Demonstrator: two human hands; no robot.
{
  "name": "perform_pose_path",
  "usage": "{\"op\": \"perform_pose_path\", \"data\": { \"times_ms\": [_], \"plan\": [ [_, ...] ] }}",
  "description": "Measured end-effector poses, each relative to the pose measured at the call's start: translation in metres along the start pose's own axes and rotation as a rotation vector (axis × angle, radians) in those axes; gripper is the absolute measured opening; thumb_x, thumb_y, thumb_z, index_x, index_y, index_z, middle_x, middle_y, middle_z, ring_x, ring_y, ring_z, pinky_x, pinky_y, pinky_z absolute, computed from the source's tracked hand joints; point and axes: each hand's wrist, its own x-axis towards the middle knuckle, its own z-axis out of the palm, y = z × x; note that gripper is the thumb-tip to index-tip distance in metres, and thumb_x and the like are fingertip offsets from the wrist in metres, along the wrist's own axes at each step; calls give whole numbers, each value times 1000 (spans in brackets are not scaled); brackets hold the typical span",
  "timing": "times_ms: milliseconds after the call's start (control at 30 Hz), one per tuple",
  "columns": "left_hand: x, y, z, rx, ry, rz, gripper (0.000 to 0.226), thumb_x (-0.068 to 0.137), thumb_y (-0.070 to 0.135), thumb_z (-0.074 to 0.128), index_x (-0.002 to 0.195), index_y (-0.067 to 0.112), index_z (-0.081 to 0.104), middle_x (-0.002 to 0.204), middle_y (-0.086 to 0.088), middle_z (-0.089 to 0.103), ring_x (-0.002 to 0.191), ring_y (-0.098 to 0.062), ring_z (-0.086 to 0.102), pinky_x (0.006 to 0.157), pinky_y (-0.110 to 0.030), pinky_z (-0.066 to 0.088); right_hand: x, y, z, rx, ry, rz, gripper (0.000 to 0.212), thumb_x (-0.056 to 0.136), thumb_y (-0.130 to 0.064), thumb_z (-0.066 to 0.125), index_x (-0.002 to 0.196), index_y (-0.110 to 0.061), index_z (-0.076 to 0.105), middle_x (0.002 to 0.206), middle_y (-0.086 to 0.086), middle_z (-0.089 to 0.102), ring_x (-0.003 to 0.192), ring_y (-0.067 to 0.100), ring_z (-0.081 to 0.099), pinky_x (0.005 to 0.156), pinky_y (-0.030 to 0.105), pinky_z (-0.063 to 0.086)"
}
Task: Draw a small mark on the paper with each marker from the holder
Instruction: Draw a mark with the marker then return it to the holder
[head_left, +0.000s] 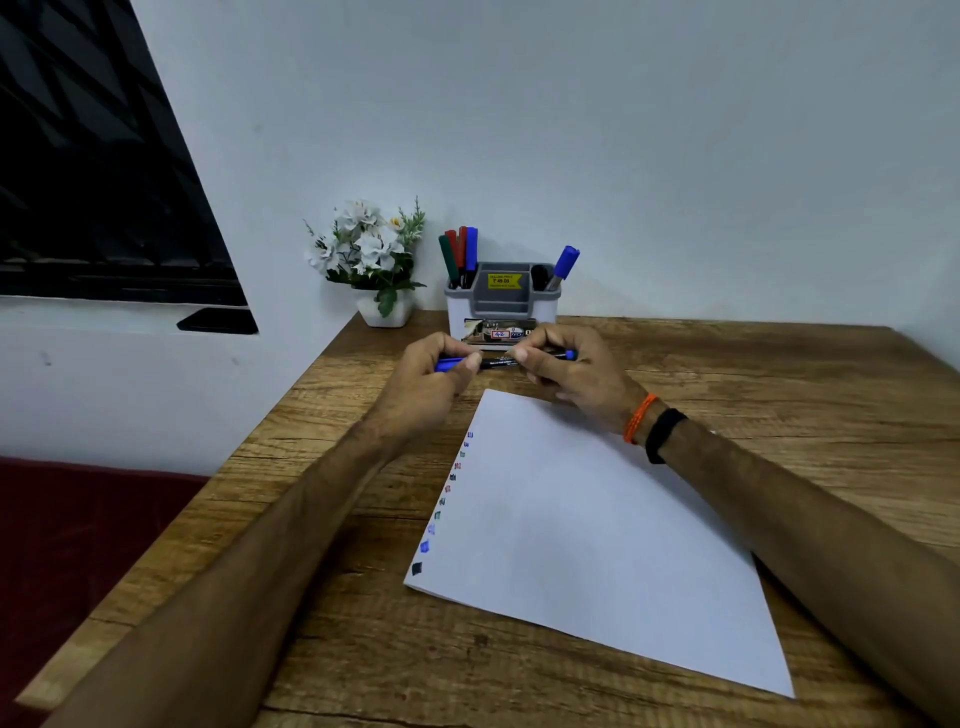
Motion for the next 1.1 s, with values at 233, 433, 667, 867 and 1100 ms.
{"op": "perform_pose_path", "data": {
  "times_ms": [233, 433, 667, 867, 1100],
  "plan": [
    [1, 16, -2, -411, 259, -39, 27, 82, 9, 73, 104, 10, 58, 87, -5, 67, 69, -9, 62, 60, -19, 53, 3, -17, 5, 104, 6, 38, 11, 89, -14, 70, 95, -6, 67, 74, 3, 70, 61, 7, 64, 57, 18, 49],
    [-3, 21, -6, -446, 276, 7, 36, 76, 10, 78, 104, 13, 56, 86, -3, 73, 69, -7, 70, 60, -22, 55, 3, -30, 19, -273, -55, -128, 74, 81, -11, 79, 142, -26, 41, 84, -11, 69, 63, 1, 65, 68, 20, 53],
    [-2, 17, -1, -368, 211, 75, 50, 73, 10, 80, 114, 6, 52, 83, -3, 71, 74, -8, 72, 61, -19, 54, 2, -39, 18, -450, -116, -286, 99, 81, -8, 77, 153, -39, 18, 86, 6, 62, 53, 18, 63, 65, 25, 60],
    [6, -1, -11, -75, 183, 94, 44, 77, 42, 72, 110, 15, 60, 97, 0, 74, 93, -13, 70, 83, -38, 57, 4, -40, 10, -343, -33, -209, 96, 78, -9, 80, 149, -42, 25, 88, -4, 59, 54, 20, 64, 65, 26, 59],
    [17, -40, -20, 834, -61, 135, 49, 93, 50, 52, 132, 20, 56, 140, -1, 54, 130, -20, 46, 112, -44, 32, 38, -50, -4, -376, 143, -179, 95, 76, -8, 81, 148, -39, 26, 82, -10, 67, 60, 5, 68, 77, 29, 59]
  ]
}}
